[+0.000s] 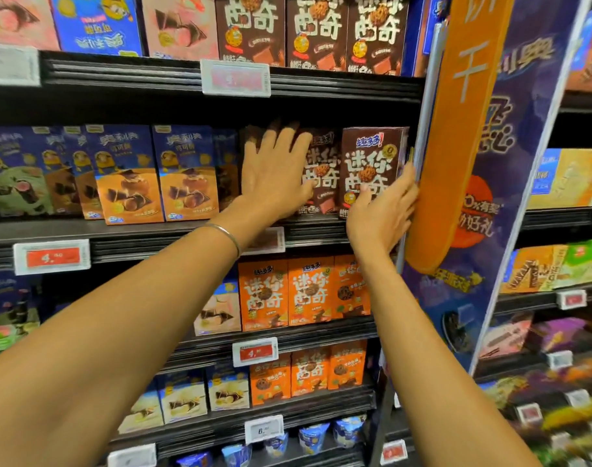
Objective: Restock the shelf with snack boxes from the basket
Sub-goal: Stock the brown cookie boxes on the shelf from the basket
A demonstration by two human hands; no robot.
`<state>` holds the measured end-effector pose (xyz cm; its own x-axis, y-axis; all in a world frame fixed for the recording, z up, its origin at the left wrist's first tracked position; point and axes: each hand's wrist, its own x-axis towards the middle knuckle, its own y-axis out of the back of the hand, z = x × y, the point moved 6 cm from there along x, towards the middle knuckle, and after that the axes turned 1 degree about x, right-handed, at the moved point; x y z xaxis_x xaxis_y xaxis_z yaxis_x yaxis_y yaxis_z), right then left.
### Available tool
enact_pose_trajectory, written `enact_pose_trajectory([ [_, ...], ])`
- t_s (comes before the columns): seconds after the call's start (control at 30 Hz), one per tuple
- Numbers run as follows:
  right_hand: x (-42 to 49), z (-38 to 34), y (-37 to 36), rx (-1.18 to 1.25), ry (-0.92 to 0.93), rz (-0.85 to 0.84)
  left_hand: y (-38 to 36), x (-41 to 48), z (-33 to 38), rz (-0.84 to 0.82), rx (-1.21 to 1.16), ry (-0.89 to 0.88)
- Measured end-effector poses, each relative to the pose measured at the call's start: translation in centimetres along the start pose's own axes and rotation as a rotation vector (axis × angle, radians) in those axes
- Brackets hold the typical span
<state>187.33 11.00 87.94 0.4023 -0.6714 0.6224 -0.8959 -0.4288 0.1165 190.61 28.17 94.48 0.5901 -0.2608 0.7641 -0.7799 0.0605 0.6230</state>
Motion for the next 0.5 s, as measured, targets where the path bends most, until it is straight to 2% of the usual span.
enact_pose_trajectory([
  [0.13,0.1,0.0,-0.8,-0.051,-0.005,0.015,-0.1,0.2,-0.2,-0.019,0.026,0.004],
  [0.5,2.0,1.1,-2.7,0.048,-0.065,-0.085,0.1,0.7,-0.5,-0.033,0.006,0.029],
])
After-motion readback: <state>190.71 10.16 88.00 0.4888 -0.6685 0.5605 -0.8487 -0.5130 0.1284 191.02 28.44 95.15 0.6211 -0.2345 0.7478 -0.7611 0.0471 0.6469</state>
